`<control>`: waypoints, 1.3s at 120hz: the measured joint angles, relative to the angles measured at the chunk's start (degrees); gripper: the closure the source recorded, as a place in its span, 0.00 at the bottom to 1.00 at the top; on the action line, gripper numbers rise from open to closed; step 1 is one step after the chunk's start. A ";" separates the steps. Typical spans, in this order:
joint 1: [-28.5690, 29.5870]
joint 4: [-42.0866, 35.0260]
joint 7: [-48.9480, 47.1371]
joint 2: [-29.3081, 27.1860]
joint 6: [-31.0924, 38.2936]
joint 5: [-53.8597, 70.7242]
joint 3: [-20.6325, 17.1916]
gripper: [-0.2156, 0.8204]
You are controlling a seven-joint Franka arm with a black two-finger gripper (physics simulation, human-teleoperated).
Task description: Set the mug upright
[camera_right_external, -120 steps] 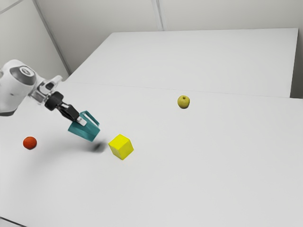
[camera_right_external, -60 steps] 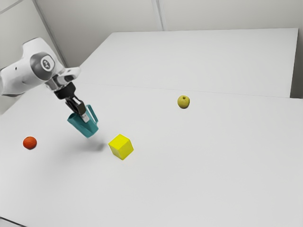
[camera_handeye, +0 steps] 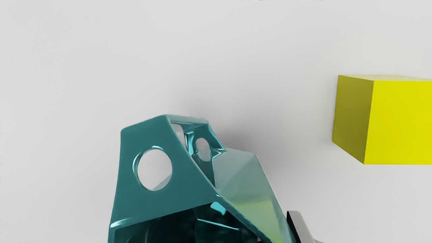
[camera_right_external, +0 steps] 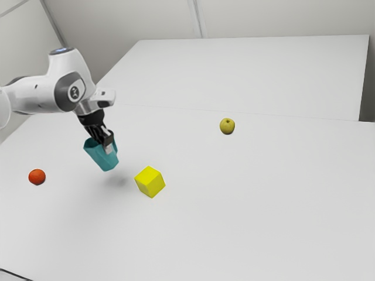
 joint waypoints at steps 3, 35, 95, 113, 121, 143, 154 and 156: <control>-0.14 -0.49 -0.66 -0.02 0.78 0.36 -0.04 0.96; -1.19 -4.88 -6.50 0.30 9.09 2.33 -0.14 0.96; -1.46 -7.10 -12.88 2.28 16.03 2.69 -0.11 0.96; -1.82 -7.11 -14.02 3.01 16.39 2.66 -0.12 0.96; -1.92 -7.11 -14.44 3.35 16.49 2.65 -0.12 0.96; -1.95 -7.11 -15.41 4.17 16.63 2.65 -0.13 0.96; -1.99 -7.11 -15.81 4.25 16.67 2.65 -0.13 0.96; -1.98 -7.11 -15.87 4.25 16.67 2.65 -0.14 0.96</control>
